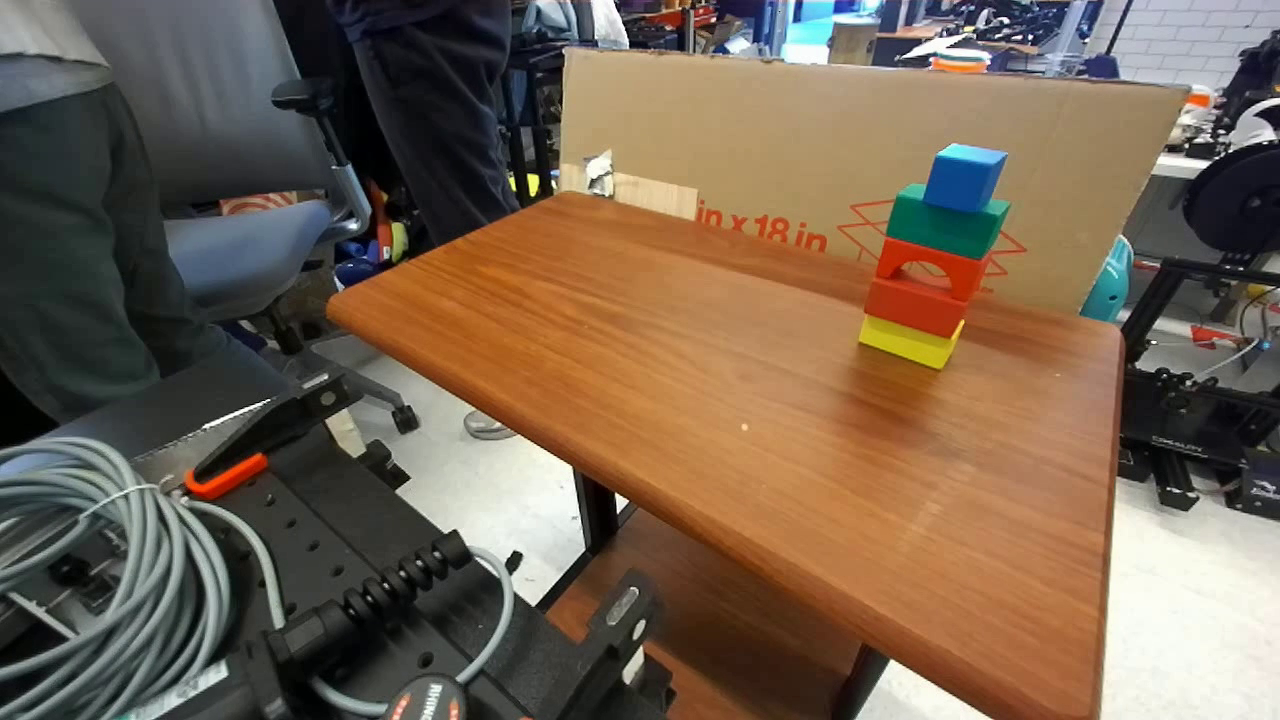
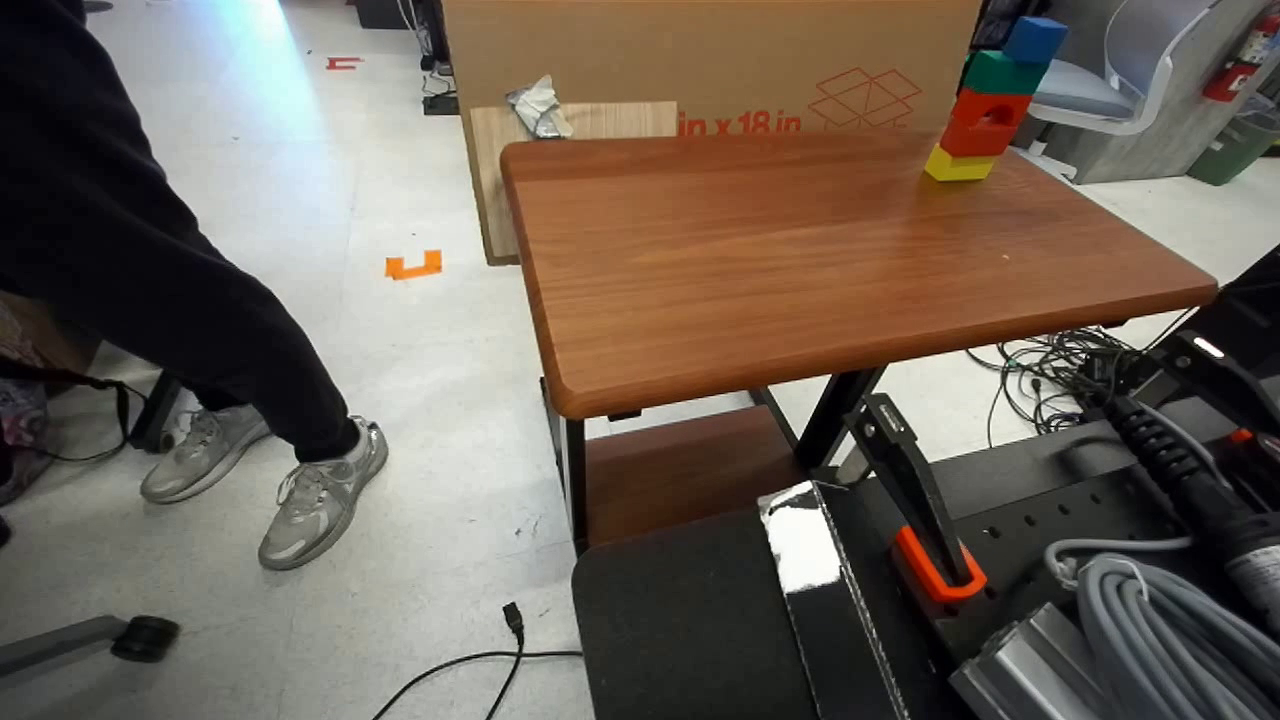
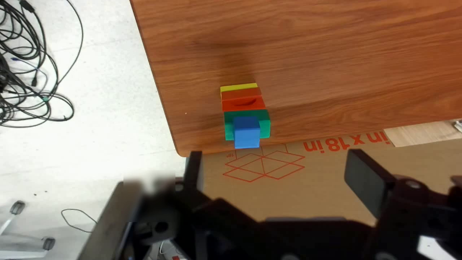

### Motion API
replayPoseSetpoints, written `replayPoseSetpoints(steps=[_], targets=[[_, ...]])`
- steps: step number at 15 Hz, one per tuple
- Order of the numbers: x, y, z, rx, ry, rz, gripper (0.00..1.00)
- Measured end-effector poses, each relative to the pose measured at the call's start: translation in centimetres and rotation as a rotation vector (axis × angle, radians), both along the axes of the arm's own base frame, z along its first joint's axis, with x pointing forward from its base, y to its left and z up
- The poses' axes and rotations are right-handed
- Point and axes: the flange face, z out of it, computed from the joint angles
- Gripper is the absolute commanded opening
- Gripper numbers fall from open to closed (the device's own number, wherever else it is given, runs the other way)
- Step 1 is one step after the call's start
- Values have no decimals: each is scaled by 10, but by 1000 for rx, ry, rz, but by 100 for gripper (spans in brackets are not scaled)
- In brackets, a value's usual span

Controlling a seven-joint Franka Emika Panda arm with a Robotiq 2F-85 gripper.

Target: Pick up the blue object and put it on the table

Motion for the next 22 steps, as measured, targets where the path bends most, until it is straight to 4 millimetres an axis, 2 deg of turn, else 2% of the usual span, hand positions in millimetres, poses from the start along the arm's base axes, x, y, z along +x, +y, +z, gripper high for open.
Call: replayPoseSetpoints(steps=[5,12,17,22], targets=[[38,3,-36,-11,53,-2,100],[76,-12,-76,-46,166,-65,100],[92,-19,-93,-40,242,-84,100],[106,-12,-102,-38,261,-67,100]])
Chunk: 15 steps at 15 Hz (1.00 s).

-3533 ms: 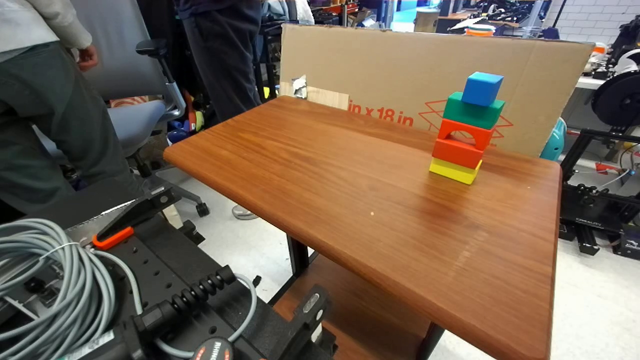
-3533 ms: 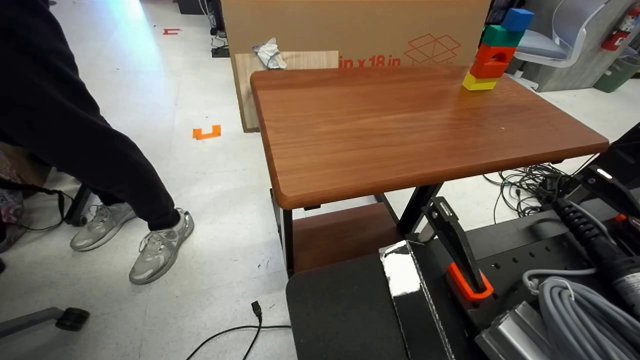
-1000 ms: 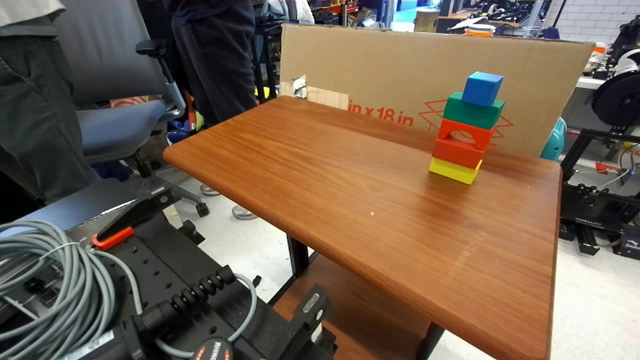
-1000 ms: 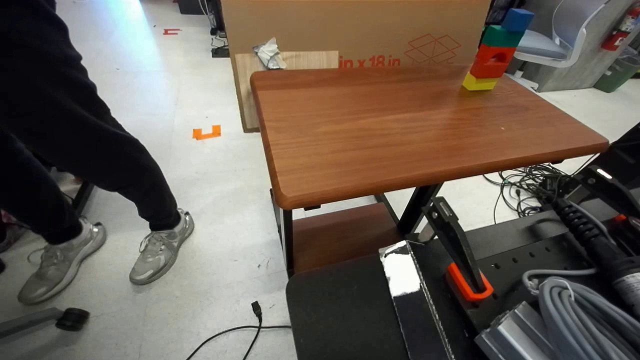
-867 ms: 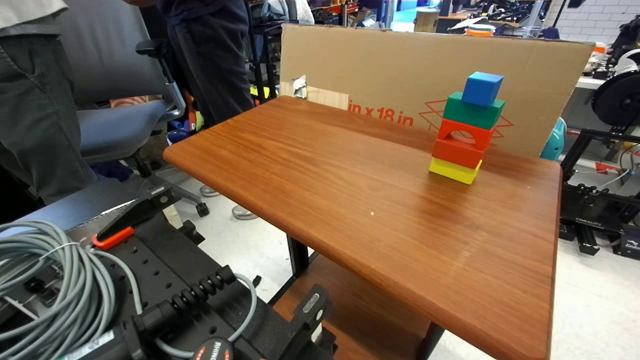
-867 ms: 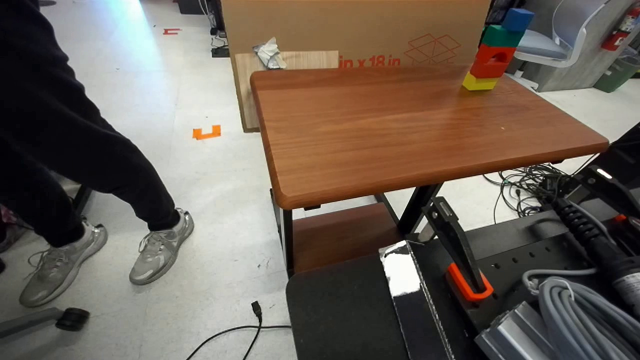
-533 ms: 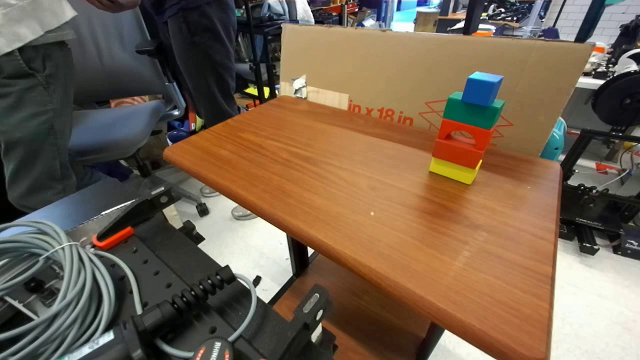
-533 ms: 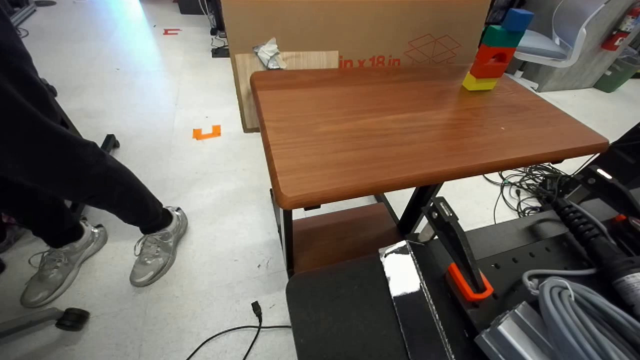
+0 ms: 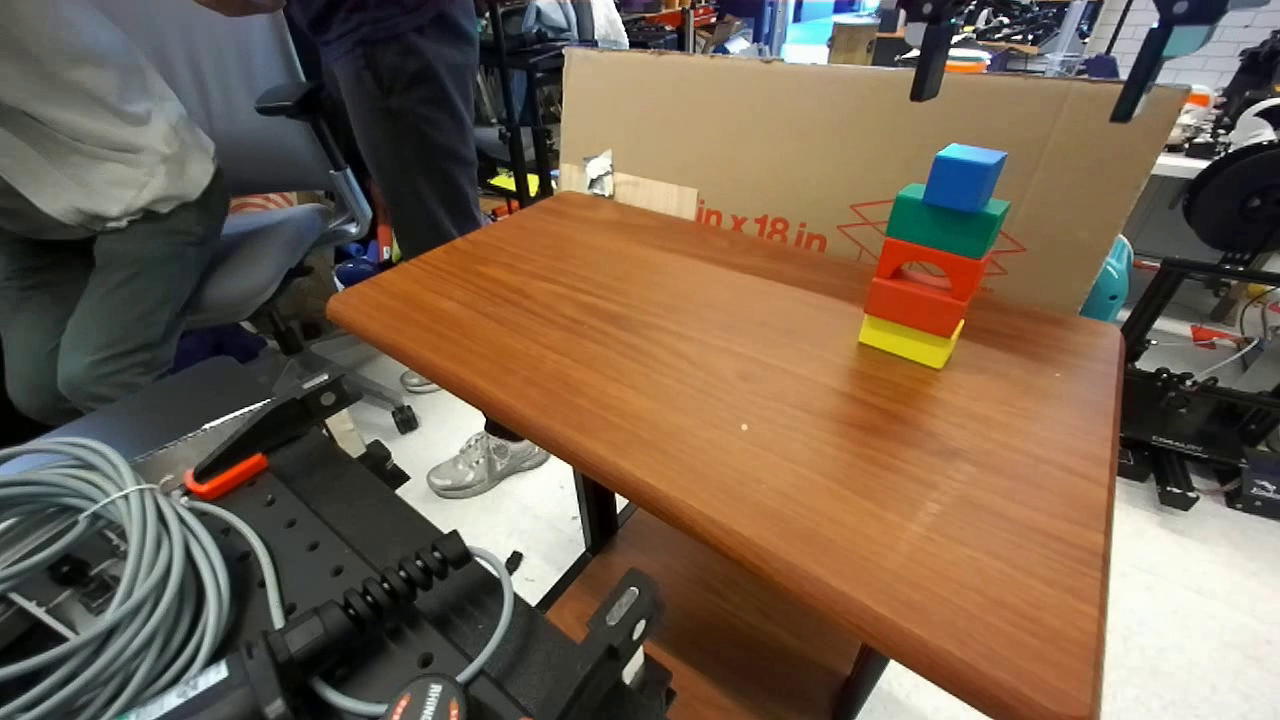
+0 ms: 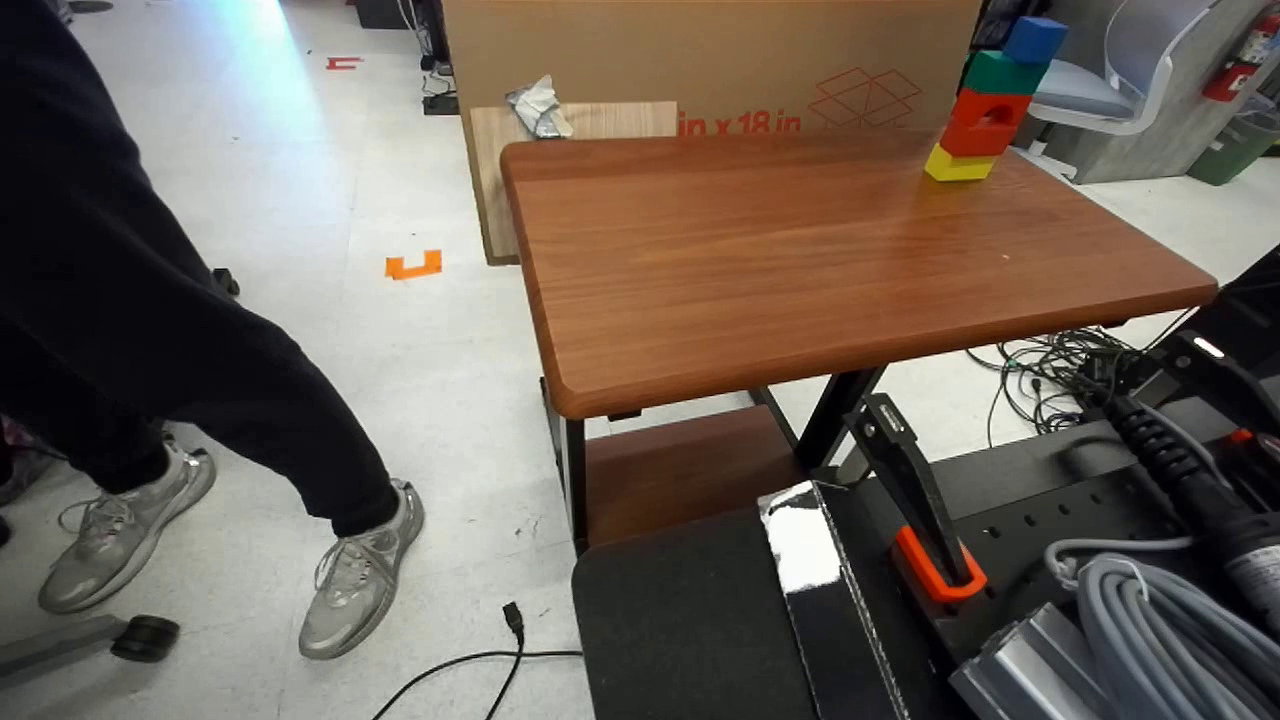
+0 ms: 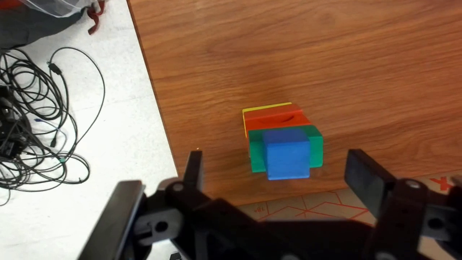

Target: Pick up the blue object and put it on the table

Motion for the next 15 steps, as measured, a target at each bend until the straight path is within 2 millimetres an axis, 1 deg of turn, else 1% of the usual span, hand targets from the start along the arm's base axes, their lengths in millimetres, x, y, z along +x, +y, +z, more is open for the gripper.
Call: replayPoseSetpoints(steps=[6,7,8,9,12,15], targets=[[9,9,-12,5,8,17,99],[10,9,-15,4,11,19,88],[11,9,-17,1,15,22,74],[12,9,-20,-1,18,24,73],[14,9,-26,-7,26,29,48],[16,9,-30,-17,32,40,26]])
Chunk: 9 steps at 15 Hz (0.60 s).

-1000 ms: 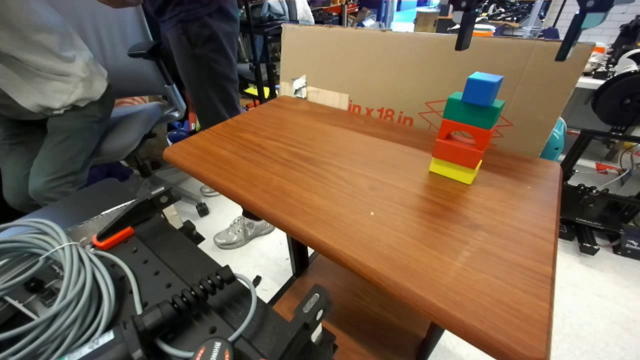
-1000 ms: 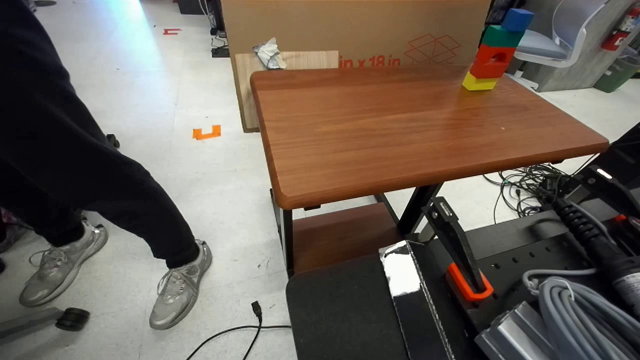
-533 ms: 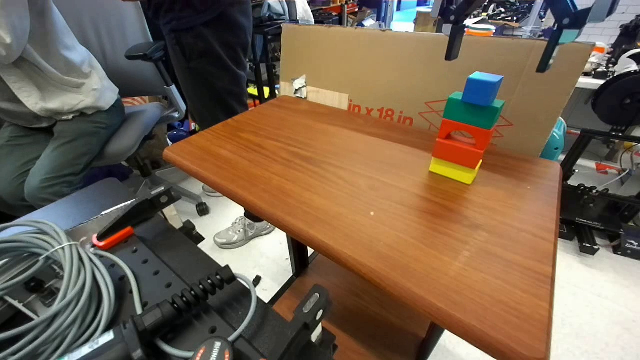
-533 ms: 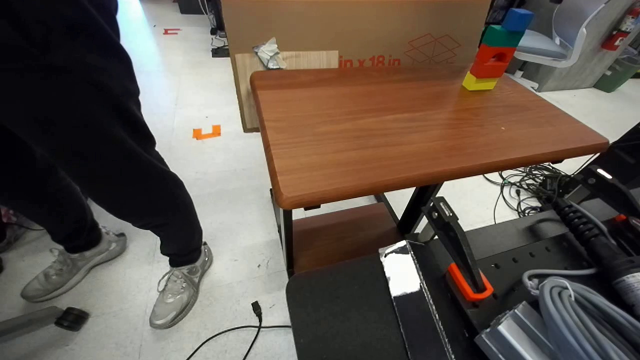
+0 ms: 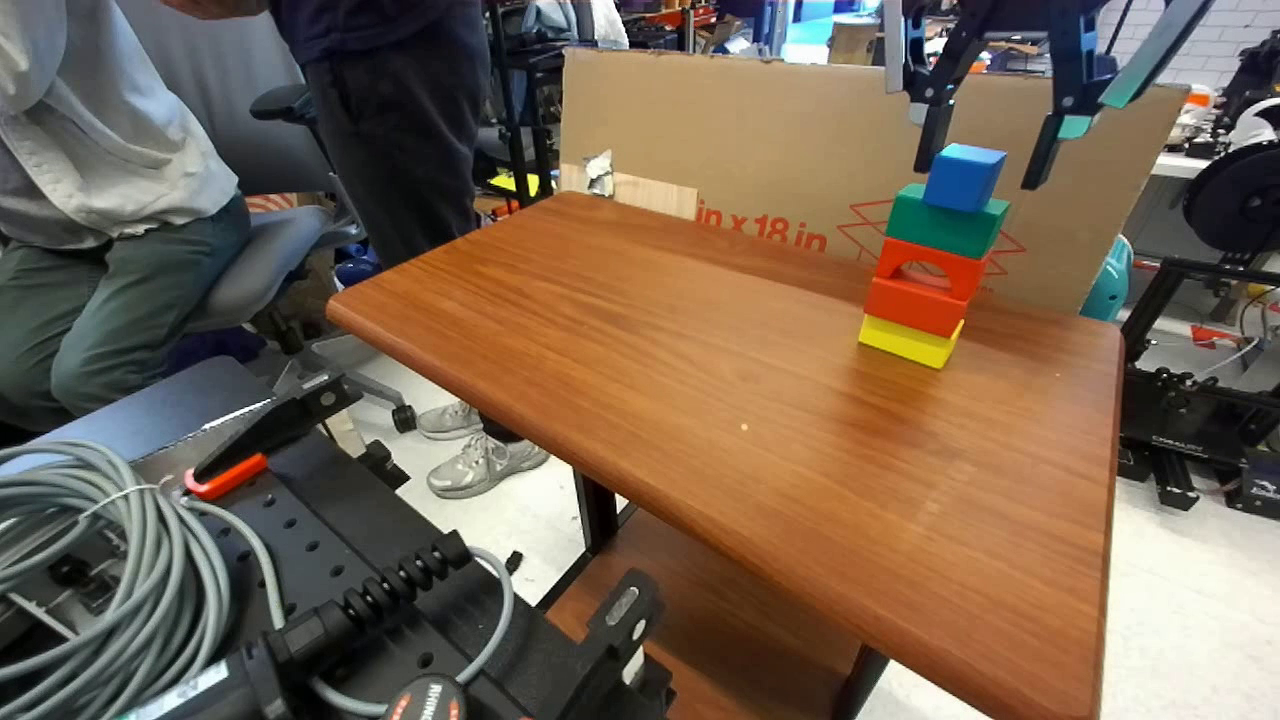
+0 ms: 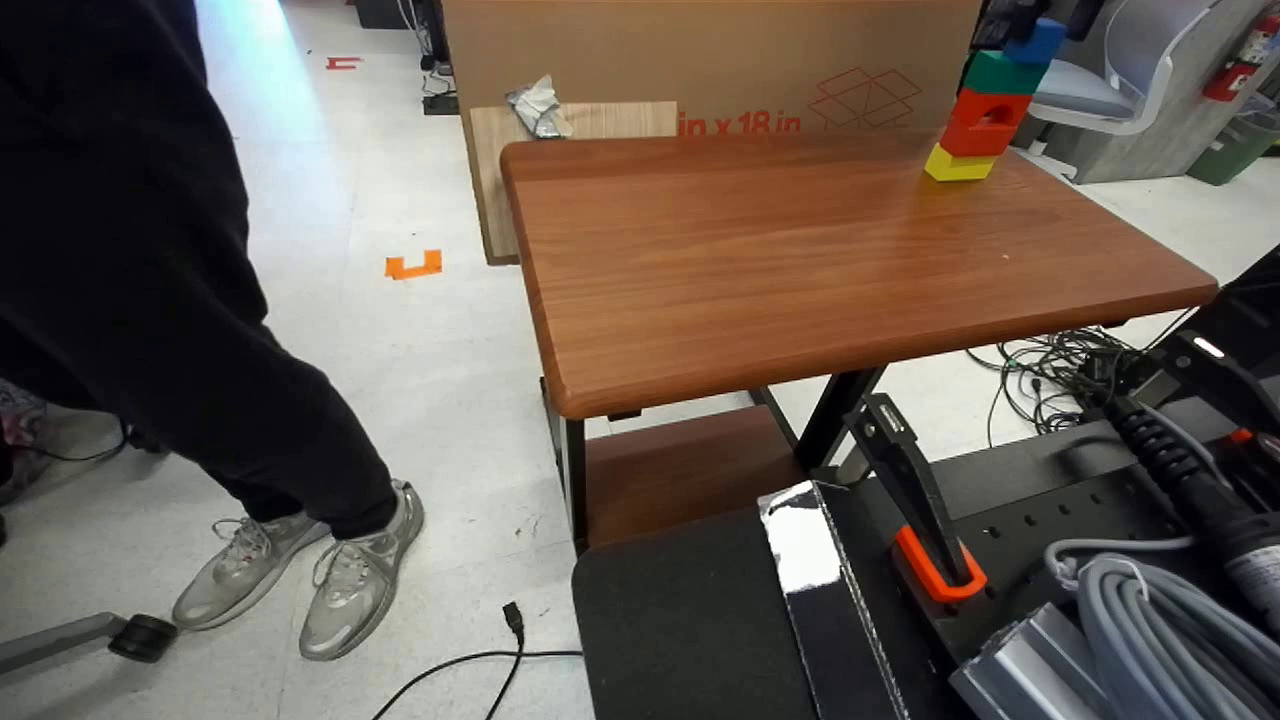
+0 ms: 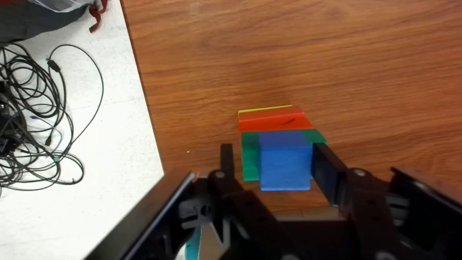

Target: Pick up the blue object and put it on the table

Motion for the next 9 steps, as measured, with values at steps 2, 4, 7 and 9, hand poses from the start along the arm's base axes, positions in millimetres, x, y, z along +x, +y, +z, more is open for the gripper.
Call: replayPoseSetpoints(steps=[2,4,7,9], targets=[[1,1,0,-3,1,5,11],[2,3,1,-1,-1,11,9],[3,11,14,5,-17,42,9],[2,18,36,8,-39,70,9]])
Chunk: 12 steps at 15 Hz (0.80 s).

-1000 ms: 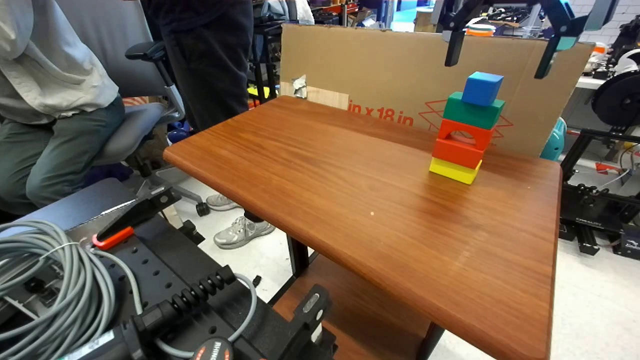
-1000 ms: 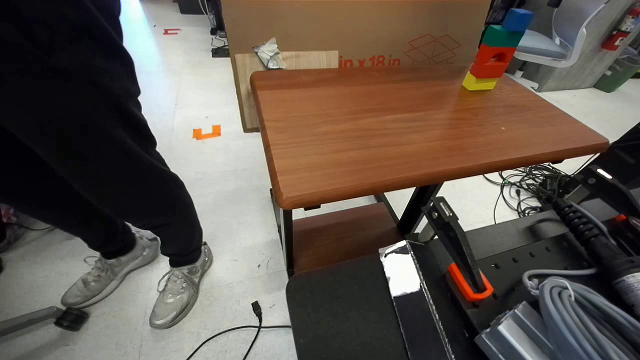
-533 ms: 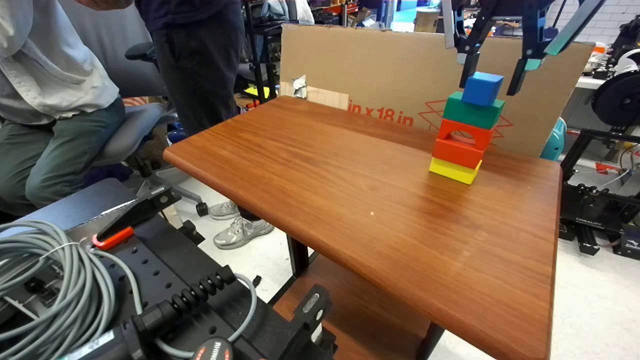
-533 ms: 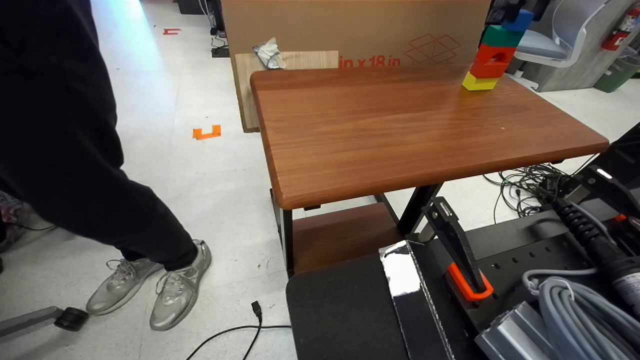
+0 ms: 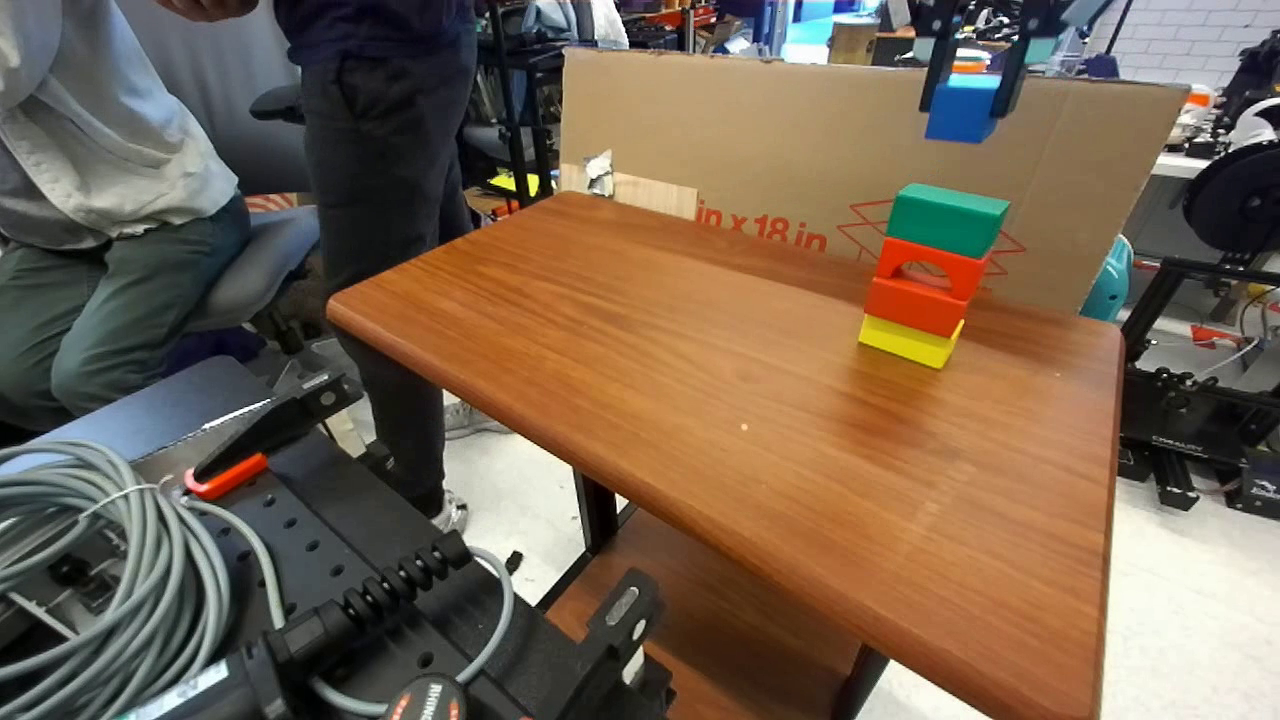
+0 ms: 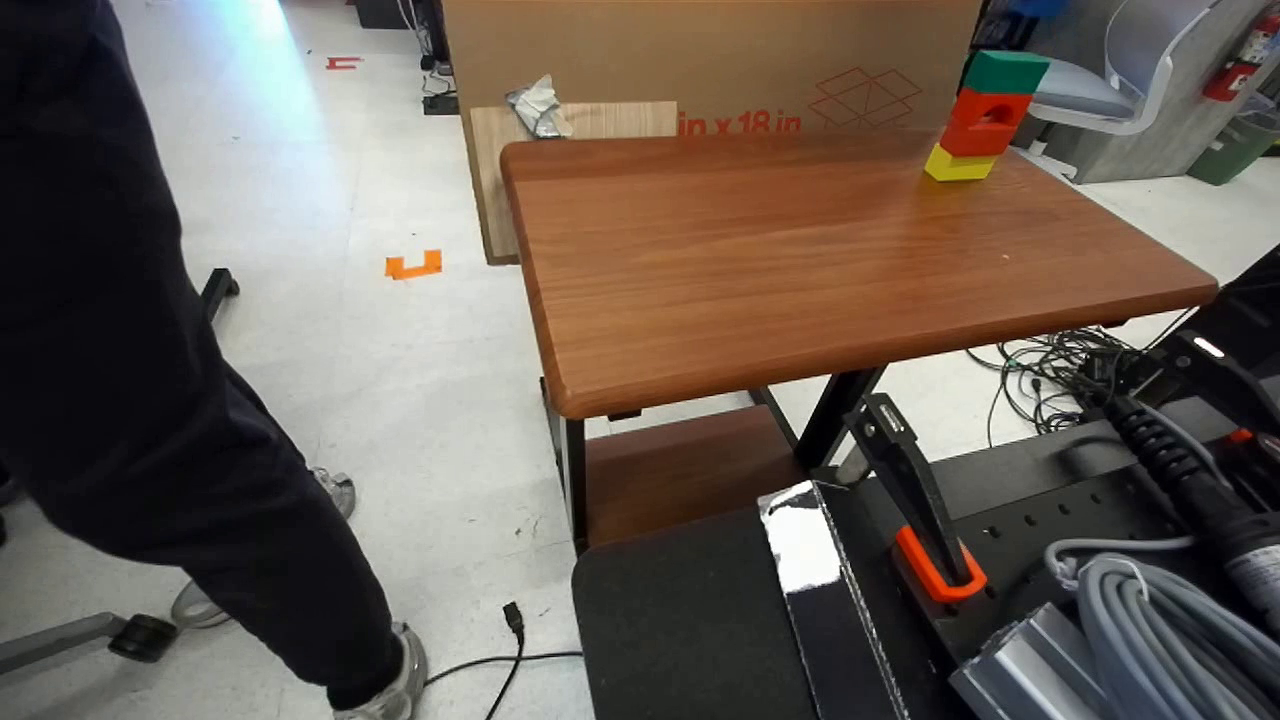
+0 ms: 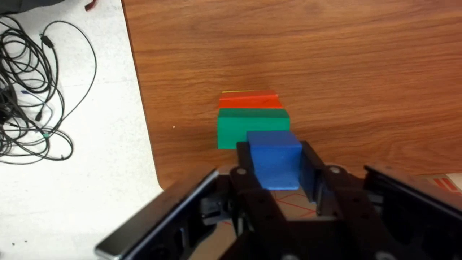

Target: Pick up the blue object and put it on the table

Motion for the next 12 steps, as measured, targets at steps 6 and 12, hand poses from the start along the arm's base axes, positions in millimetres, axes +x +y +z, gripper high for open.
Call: replayPoseSetpoints(steps=[6,12], targets=[[-37,48,55,19,-45,143,9],[-83,120,8,16,-28,279,9]])
